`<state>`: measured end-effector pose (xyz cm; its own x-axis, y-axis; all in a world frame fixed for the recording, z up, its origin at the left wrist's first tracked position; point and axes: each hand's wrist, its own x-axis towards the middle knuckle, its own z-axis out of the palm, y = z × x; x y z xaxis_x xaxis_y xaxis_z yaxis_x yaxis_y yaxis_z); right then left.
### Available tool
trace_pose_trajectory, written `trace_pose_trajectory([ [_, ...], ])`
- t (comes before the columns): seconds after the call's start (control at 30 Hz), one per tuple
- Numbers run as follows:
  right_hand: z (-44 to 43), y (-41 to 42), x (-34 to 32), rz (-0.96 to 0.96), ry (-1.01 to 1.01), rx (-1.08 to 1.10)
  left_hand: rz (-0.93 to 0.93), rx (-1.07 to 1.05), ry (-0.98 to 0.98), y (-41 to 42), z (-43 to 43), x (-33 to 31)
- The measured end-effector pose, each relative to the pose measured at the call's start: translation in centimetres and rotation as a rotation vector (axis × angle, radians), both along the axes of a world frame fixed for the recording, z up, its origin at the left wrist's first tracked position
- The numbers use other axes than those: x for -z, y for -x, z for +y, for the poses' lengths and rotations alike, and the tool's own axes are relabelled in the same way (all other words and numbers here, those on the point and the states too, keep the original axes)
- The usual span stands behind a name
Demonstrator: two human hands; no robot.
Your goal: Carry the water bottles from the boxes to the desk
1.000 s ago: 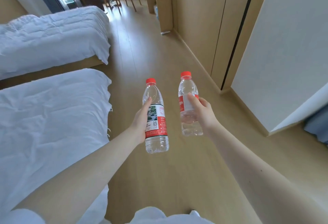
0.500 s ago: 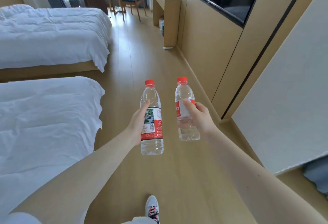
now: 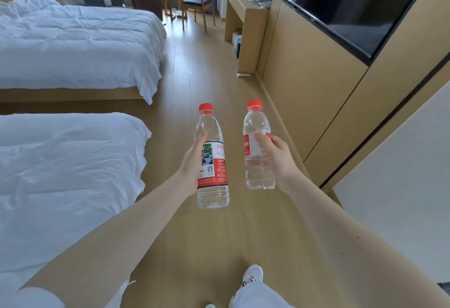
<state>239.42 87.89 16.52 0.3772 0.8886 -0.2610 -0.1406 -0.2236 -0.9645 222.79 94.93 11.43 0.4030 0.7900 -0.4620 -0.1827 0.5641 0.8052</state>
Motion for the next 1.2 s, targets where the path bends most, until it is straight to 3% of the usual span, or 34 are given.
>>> trace_pose_trajectory([
  [0.3,11.3,-0.5,1.1,0.077,0.003,-0.135,-0.061,-0.128,0.065,0.0,9.3,2.7],
  [0.8,32.8,-11.7,2.6,0.21,0.053,-0.152,-0.093,-0.022,0.135,-10.7,30.4,1.9],
  [1.2,45.9,-14.9,4.0,0.239,0.023,-0.094,-0.181,0.009,0.165,-13.9,43.9,2.7],
])
